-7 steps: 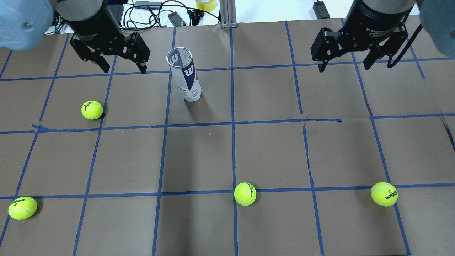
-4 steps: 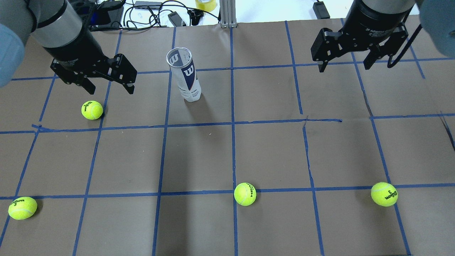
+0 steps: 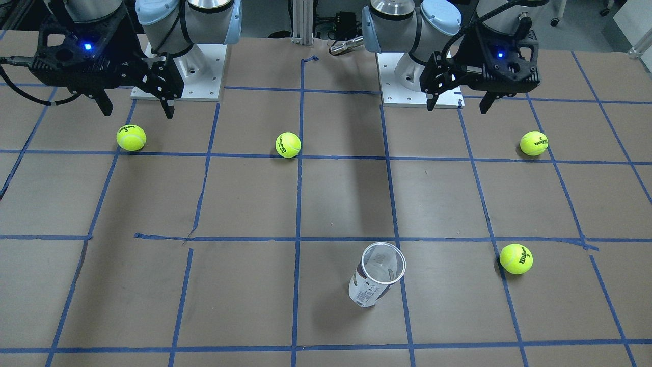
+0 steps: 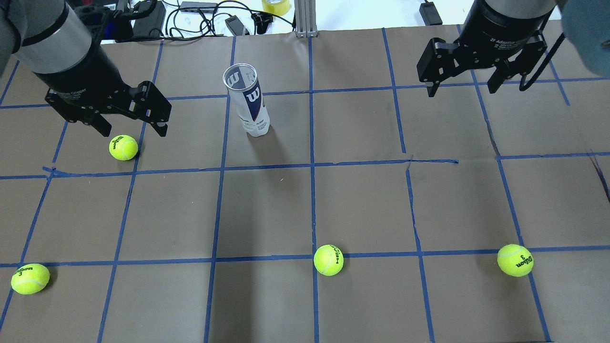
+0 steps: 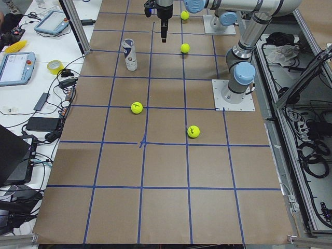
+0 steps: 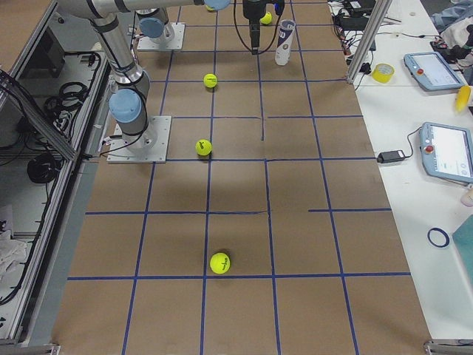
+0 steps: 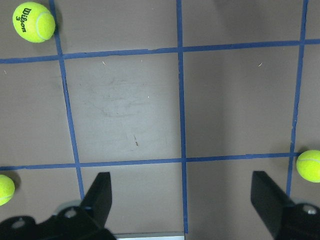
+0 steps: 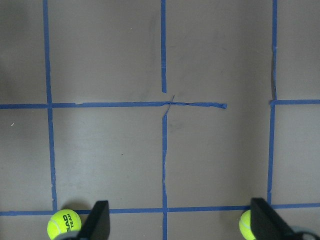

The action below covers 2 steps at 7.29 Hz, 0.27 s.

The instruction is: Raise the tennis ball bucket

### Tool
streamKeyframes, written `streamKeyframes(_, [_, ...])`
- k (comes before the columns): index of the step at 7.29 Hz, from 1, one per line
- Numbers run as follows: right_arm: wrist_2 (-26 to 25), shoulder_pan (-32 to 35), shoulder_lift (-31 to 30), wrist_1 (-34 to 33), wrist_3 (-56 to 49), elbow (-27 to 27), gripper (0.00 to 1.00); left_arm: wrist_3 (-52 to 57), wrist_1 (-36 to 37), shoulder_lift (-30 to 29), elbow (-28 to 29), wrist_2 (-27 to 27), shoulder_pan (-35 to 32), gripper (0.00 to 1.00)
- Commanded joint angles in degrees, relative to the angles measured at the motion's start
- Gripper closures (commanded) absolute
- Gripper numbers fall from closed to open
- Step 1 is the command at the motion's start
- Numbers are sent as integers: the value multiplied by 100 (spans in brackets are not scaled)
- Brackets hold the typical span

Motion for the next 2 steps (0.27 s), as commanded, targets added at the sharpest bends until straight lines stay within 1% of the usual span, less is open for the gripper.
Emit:
streamKeyframes(1, [11,2,-9,-3,1,0,0,-2,-22,11,-34,10,9,0])
streamKeyframes(2, [11,2,-9,-3,1,0,0,-11,-13,11,-43,-16,9,0])
